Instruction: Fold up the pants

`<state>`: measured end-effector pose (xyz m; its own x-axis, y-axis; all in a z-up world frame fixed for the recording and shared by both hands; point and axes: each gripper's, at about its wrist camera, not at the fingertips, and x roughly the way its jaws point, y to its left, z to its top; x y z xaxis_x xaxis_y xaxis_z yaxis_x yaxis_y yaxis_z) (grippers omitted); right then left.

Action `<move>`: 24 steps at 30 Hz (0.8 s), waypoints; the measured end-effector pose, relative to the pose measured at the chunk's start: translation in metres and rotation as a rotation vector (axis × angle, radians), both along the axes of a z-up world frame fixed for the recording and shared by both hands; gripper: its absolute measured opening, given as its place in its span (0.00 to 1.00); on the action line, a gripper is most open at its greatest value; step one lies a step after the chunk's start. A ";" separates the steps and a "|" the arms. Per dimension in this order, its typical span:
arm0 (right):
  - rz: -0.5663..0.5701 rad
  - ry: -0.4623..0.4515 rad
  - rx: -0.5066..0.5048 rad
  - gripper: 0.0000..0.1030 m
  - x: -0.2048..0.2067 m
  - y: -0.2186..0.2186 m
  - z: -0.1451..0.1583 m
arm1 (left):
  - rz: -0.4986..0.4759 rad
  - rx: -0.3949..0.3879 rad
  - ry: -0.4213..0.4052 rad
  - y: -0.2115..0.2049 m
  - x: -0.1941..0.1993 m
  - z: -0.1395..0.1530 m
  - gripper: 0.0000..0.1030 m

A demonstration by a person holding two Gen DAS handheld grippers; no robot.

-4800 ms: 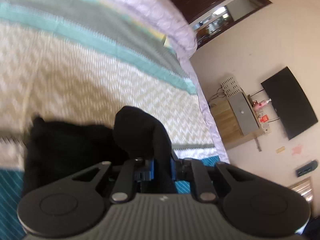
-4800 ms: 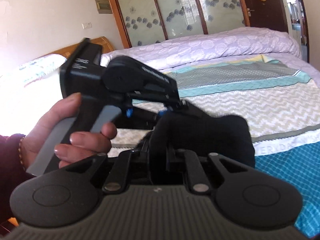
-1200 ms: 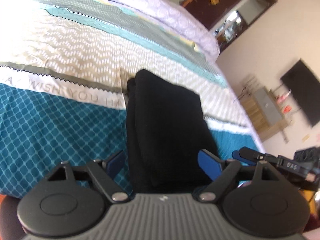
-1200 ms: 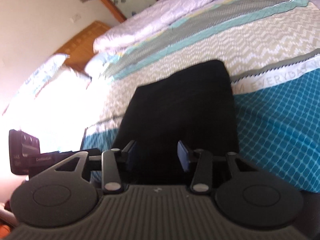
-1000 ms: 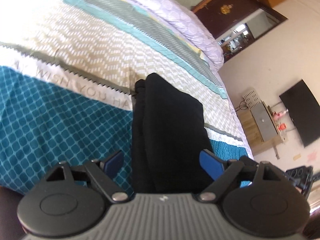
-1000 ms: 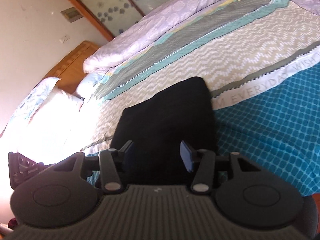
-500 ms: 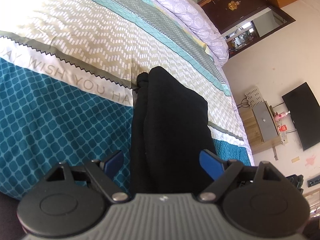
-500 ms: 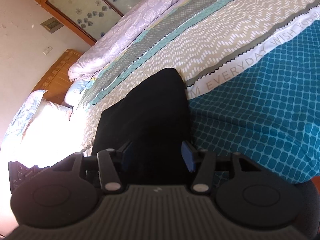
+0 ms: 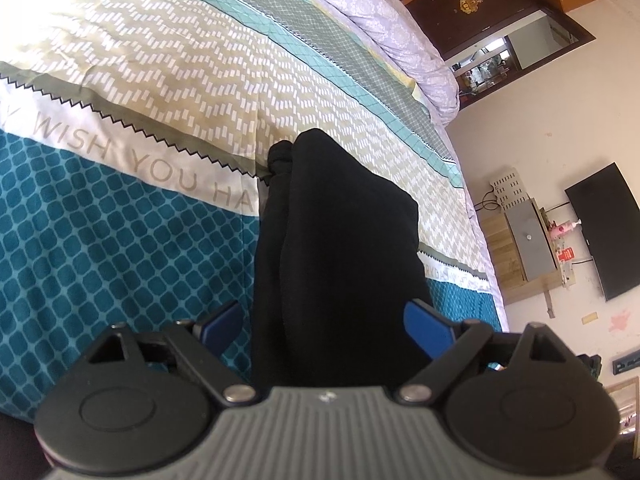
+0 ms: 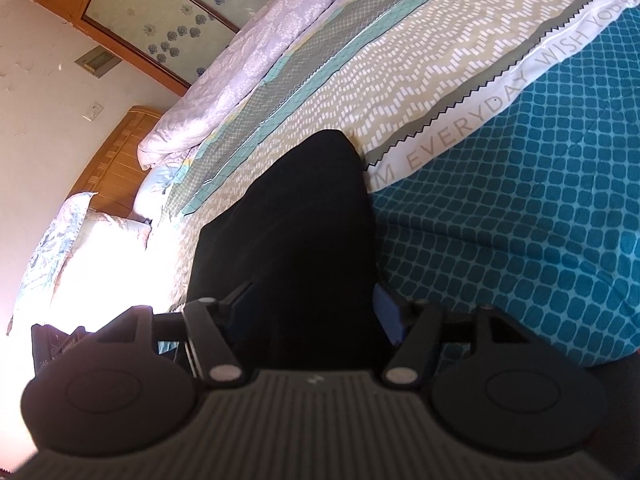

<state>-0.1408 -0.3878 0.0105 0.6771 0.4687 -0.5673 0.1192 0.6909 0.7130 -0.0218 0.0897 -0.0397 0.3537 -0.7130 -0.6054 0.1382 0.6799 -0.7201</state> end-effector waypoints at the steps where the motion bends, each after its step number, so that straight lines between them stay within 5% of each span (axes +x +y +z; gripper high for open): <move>1: 0.001 0.001 0.005 0.67 0.001 -0.002 -0.001 | -0.001 0.000 0.003 0.000 0.001 -0.001 0.90; 24: 0.043 0.061 0.034 0.71 0.004 0.002 -0.014 | -0.042 -0.051 0.113 -0.012 0.012 -0.035 0.93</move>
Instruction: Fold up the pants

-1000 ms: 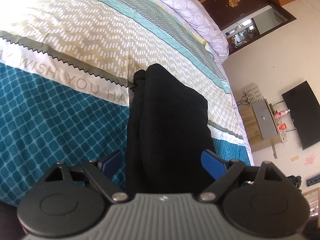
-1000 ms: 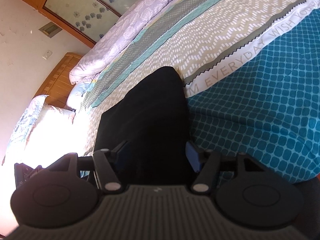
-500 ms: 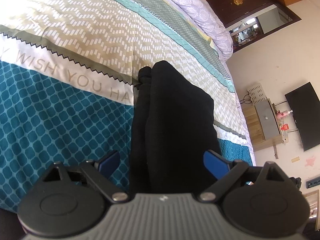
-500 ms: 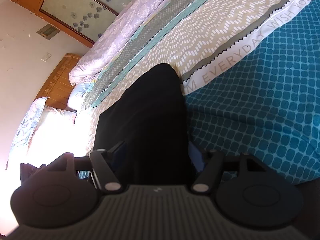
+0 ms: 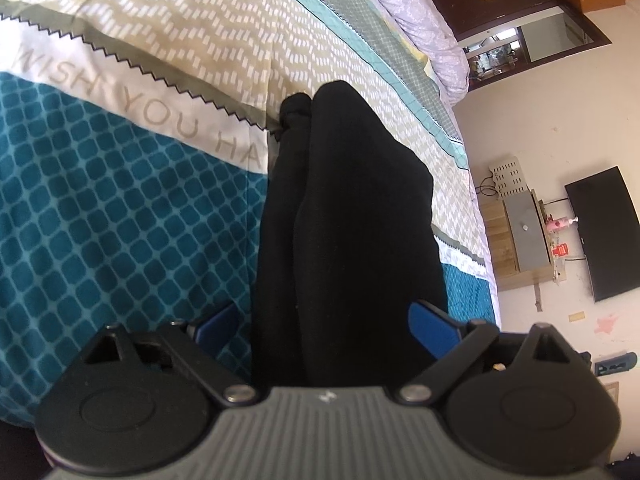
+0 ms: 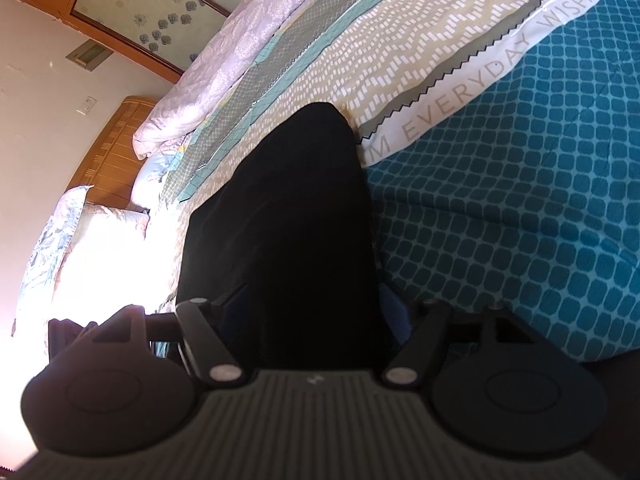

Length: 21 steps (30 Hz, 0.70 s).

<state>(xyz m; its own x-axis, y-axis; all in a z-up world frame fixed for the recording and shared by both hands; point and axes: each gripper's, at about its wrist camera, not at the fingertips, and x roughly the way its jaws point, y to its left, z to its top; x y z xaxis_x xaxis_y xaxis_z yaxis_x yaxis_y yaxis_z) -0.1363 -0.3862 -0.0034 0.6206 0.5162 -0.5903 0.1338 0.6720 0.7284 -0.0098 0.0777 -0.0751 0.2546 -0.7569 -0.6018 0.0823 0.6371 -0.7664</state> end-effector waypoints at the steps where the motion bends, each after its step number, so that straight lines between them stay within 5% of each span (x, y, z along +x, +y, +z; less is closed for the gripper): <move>1: 0.001 0.002 0.002 0.71 0.000 0.000 -0.001 | -0.002 -0.003 0.000 -0.001 0.000 -0.001 0.94; 21: -0.020 0.046 0.035 0.72 -0.002 -0.002 -0.011 | -0.021 -0.053 0.019 -0.016 0.008 -0.007 0.99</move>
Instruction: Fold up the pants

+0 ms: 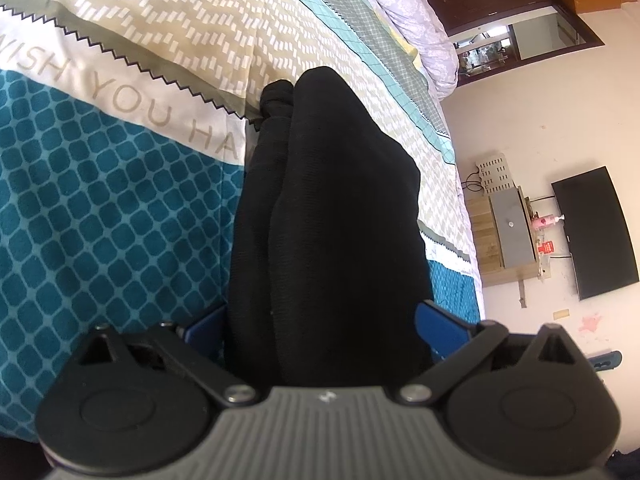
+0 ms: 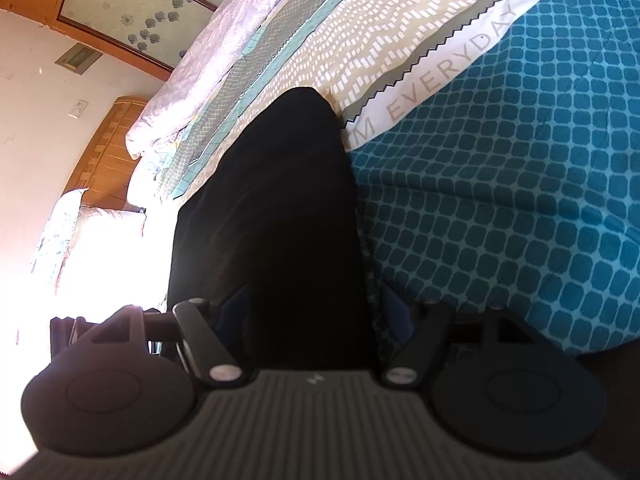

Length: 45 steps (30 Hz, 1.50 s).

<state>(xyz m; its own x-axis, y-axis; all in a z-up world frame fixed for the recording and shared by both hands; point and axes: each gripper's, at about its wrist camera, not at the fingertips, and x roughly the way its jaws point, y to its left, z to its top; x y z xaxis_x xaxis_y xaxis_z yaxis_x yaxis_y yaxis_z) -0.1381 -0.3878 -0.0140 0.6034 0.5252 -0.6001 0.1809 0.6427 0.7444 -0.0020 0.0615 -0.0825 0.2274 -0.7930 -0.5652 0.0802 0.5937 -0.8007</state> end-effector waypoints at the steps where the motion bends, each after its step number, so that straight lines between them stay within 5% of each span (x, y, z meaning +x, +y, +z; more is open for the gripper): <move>1: -0.001 0.000 0.002 0.72 0.000 0.000 0.000 | 0.000 -0.003 0.001 0.001 0.000 0.000 0.99; 19: -0.003 -0.007 0.034 0.73 0.000 -0.003 0.003 | -0.012 -0.028 0.000 0.012 0.007 -0.002 0.99; 30: 0.060 -0.028 0.063 0.75 0.036 0.004 -0.012 | 0.021 -0.012 -0.044 -0.016 0.001 -0.004 0.99; 31: 0.089 -0.020 0.075 0.74 0.044 0.012 -0.012 | 0.011 0.005 -0.057 -0.024 0.001 -0.003 0.95; 34: 0.157 -0.044 0.006 0.58 0.054 0.038 -0.003 | -0.031 0.143 -0.119 -0.041 0.000 0.010 0.59; 37: 0.194 -0.117 -0.087 0.48 0.054 0.053 0.022 | -0.029 0.079 -0.114 -0.031 0.008 0.027 0.39; 45: 0.190 -0.416 -0.140 0.45 0.114 0.068 0.092 | 0.007 0.130 -0.451 -0.023 0.081 0.127 0.39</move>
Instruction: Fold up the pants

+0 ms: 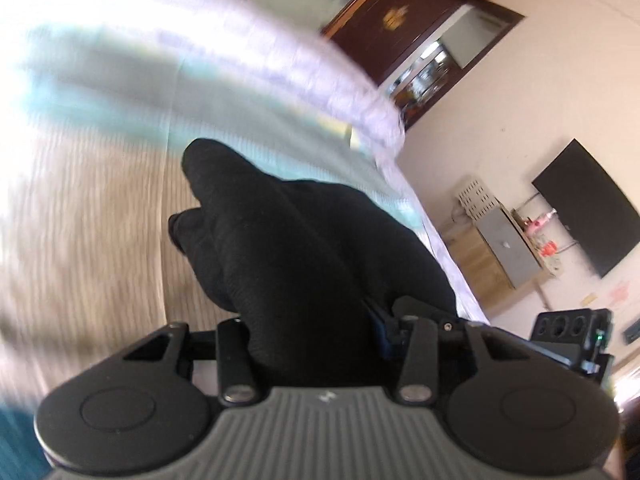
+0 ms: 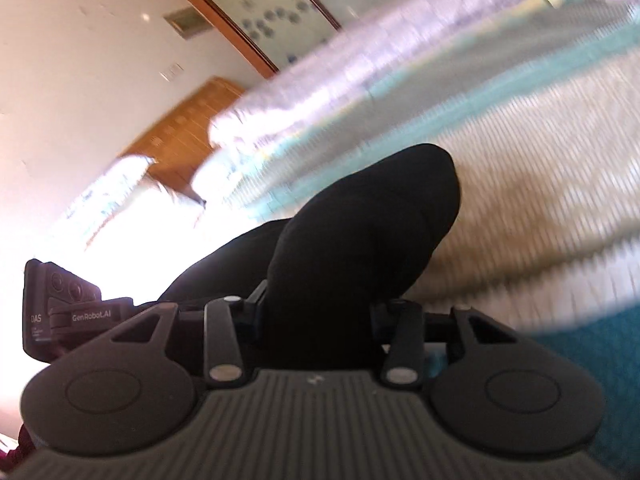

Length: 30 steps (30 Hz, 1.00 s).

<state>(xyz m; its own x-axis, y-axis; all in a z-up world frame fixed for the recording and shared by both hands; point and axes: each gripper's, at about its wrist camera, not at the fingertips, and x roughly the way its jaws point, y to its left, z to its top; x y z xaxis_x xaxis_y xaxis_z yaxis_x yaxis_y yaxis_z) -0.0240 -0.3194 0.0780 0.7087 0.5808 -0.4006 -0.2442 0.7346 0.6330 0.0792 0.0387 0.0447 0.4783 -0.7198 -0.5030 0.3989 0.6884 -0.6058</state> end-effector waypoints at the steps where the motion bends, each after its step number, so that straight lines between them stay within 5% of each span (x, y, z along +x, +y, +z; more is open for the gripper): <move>1: -0.001 -0.041 -0.015 0.45 0.018 0.004 0.007 | 0.005 0.019 -0.032 -0.003 0.016 0.008 0.39; 4: -0.015 -0.129 -0.063 0.45 0.082 0.012 0.018 | 0.023 0.098 -0.114 -0.015 0.080 0.024 0.40; 9: -0.064 -0.189 -0.134 0.45 0.201 0.017 0.005 | 0.092 0.127 -0.104 -0.037 0.200 0.003 0.41; 13: -0.121 -0.058 -0.142 0.46 0.275 0.012 -0.060 | 0.195 0.206 0.025 -0.058 0.268 -0.065 0.45; 15: -0.163 0.111 -0.231 0.54 0.299 0.019 -0.105 | 0.265 0.262 0.121 -0.066 0.281 -0.104 0.64; 17: -0.215 0.082 -0.160 0.72 0.290 0.015 -0.122 | 0.314 0.196 0.086 -0.060 0.269 -0.108 0.68; 23: -0.244 0.059 -0.224 0.73 0.231 0.006 -0.081 | 0.421 0.211 0.061 -0.046 0.195 -0.065 0.68; 30: -0.214 0.119 -0.217 0.73 0.077 -0.001 -0.055 | 0.336 0.294 0.062 -0.039 0.050 -0.039 0.72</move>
<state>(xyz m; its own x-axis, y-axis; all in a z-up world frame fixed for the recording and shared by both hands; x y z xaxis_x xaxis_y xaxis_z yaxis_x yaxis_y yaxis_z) 0.0532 -0.3206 0.0230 0.7461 0.3160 -0.5860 -0.0037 0.8822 0.4709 0.1290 -0.0003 0.0055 0.6237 -0.3518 -0.6980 0.0928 0.9200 -0.3808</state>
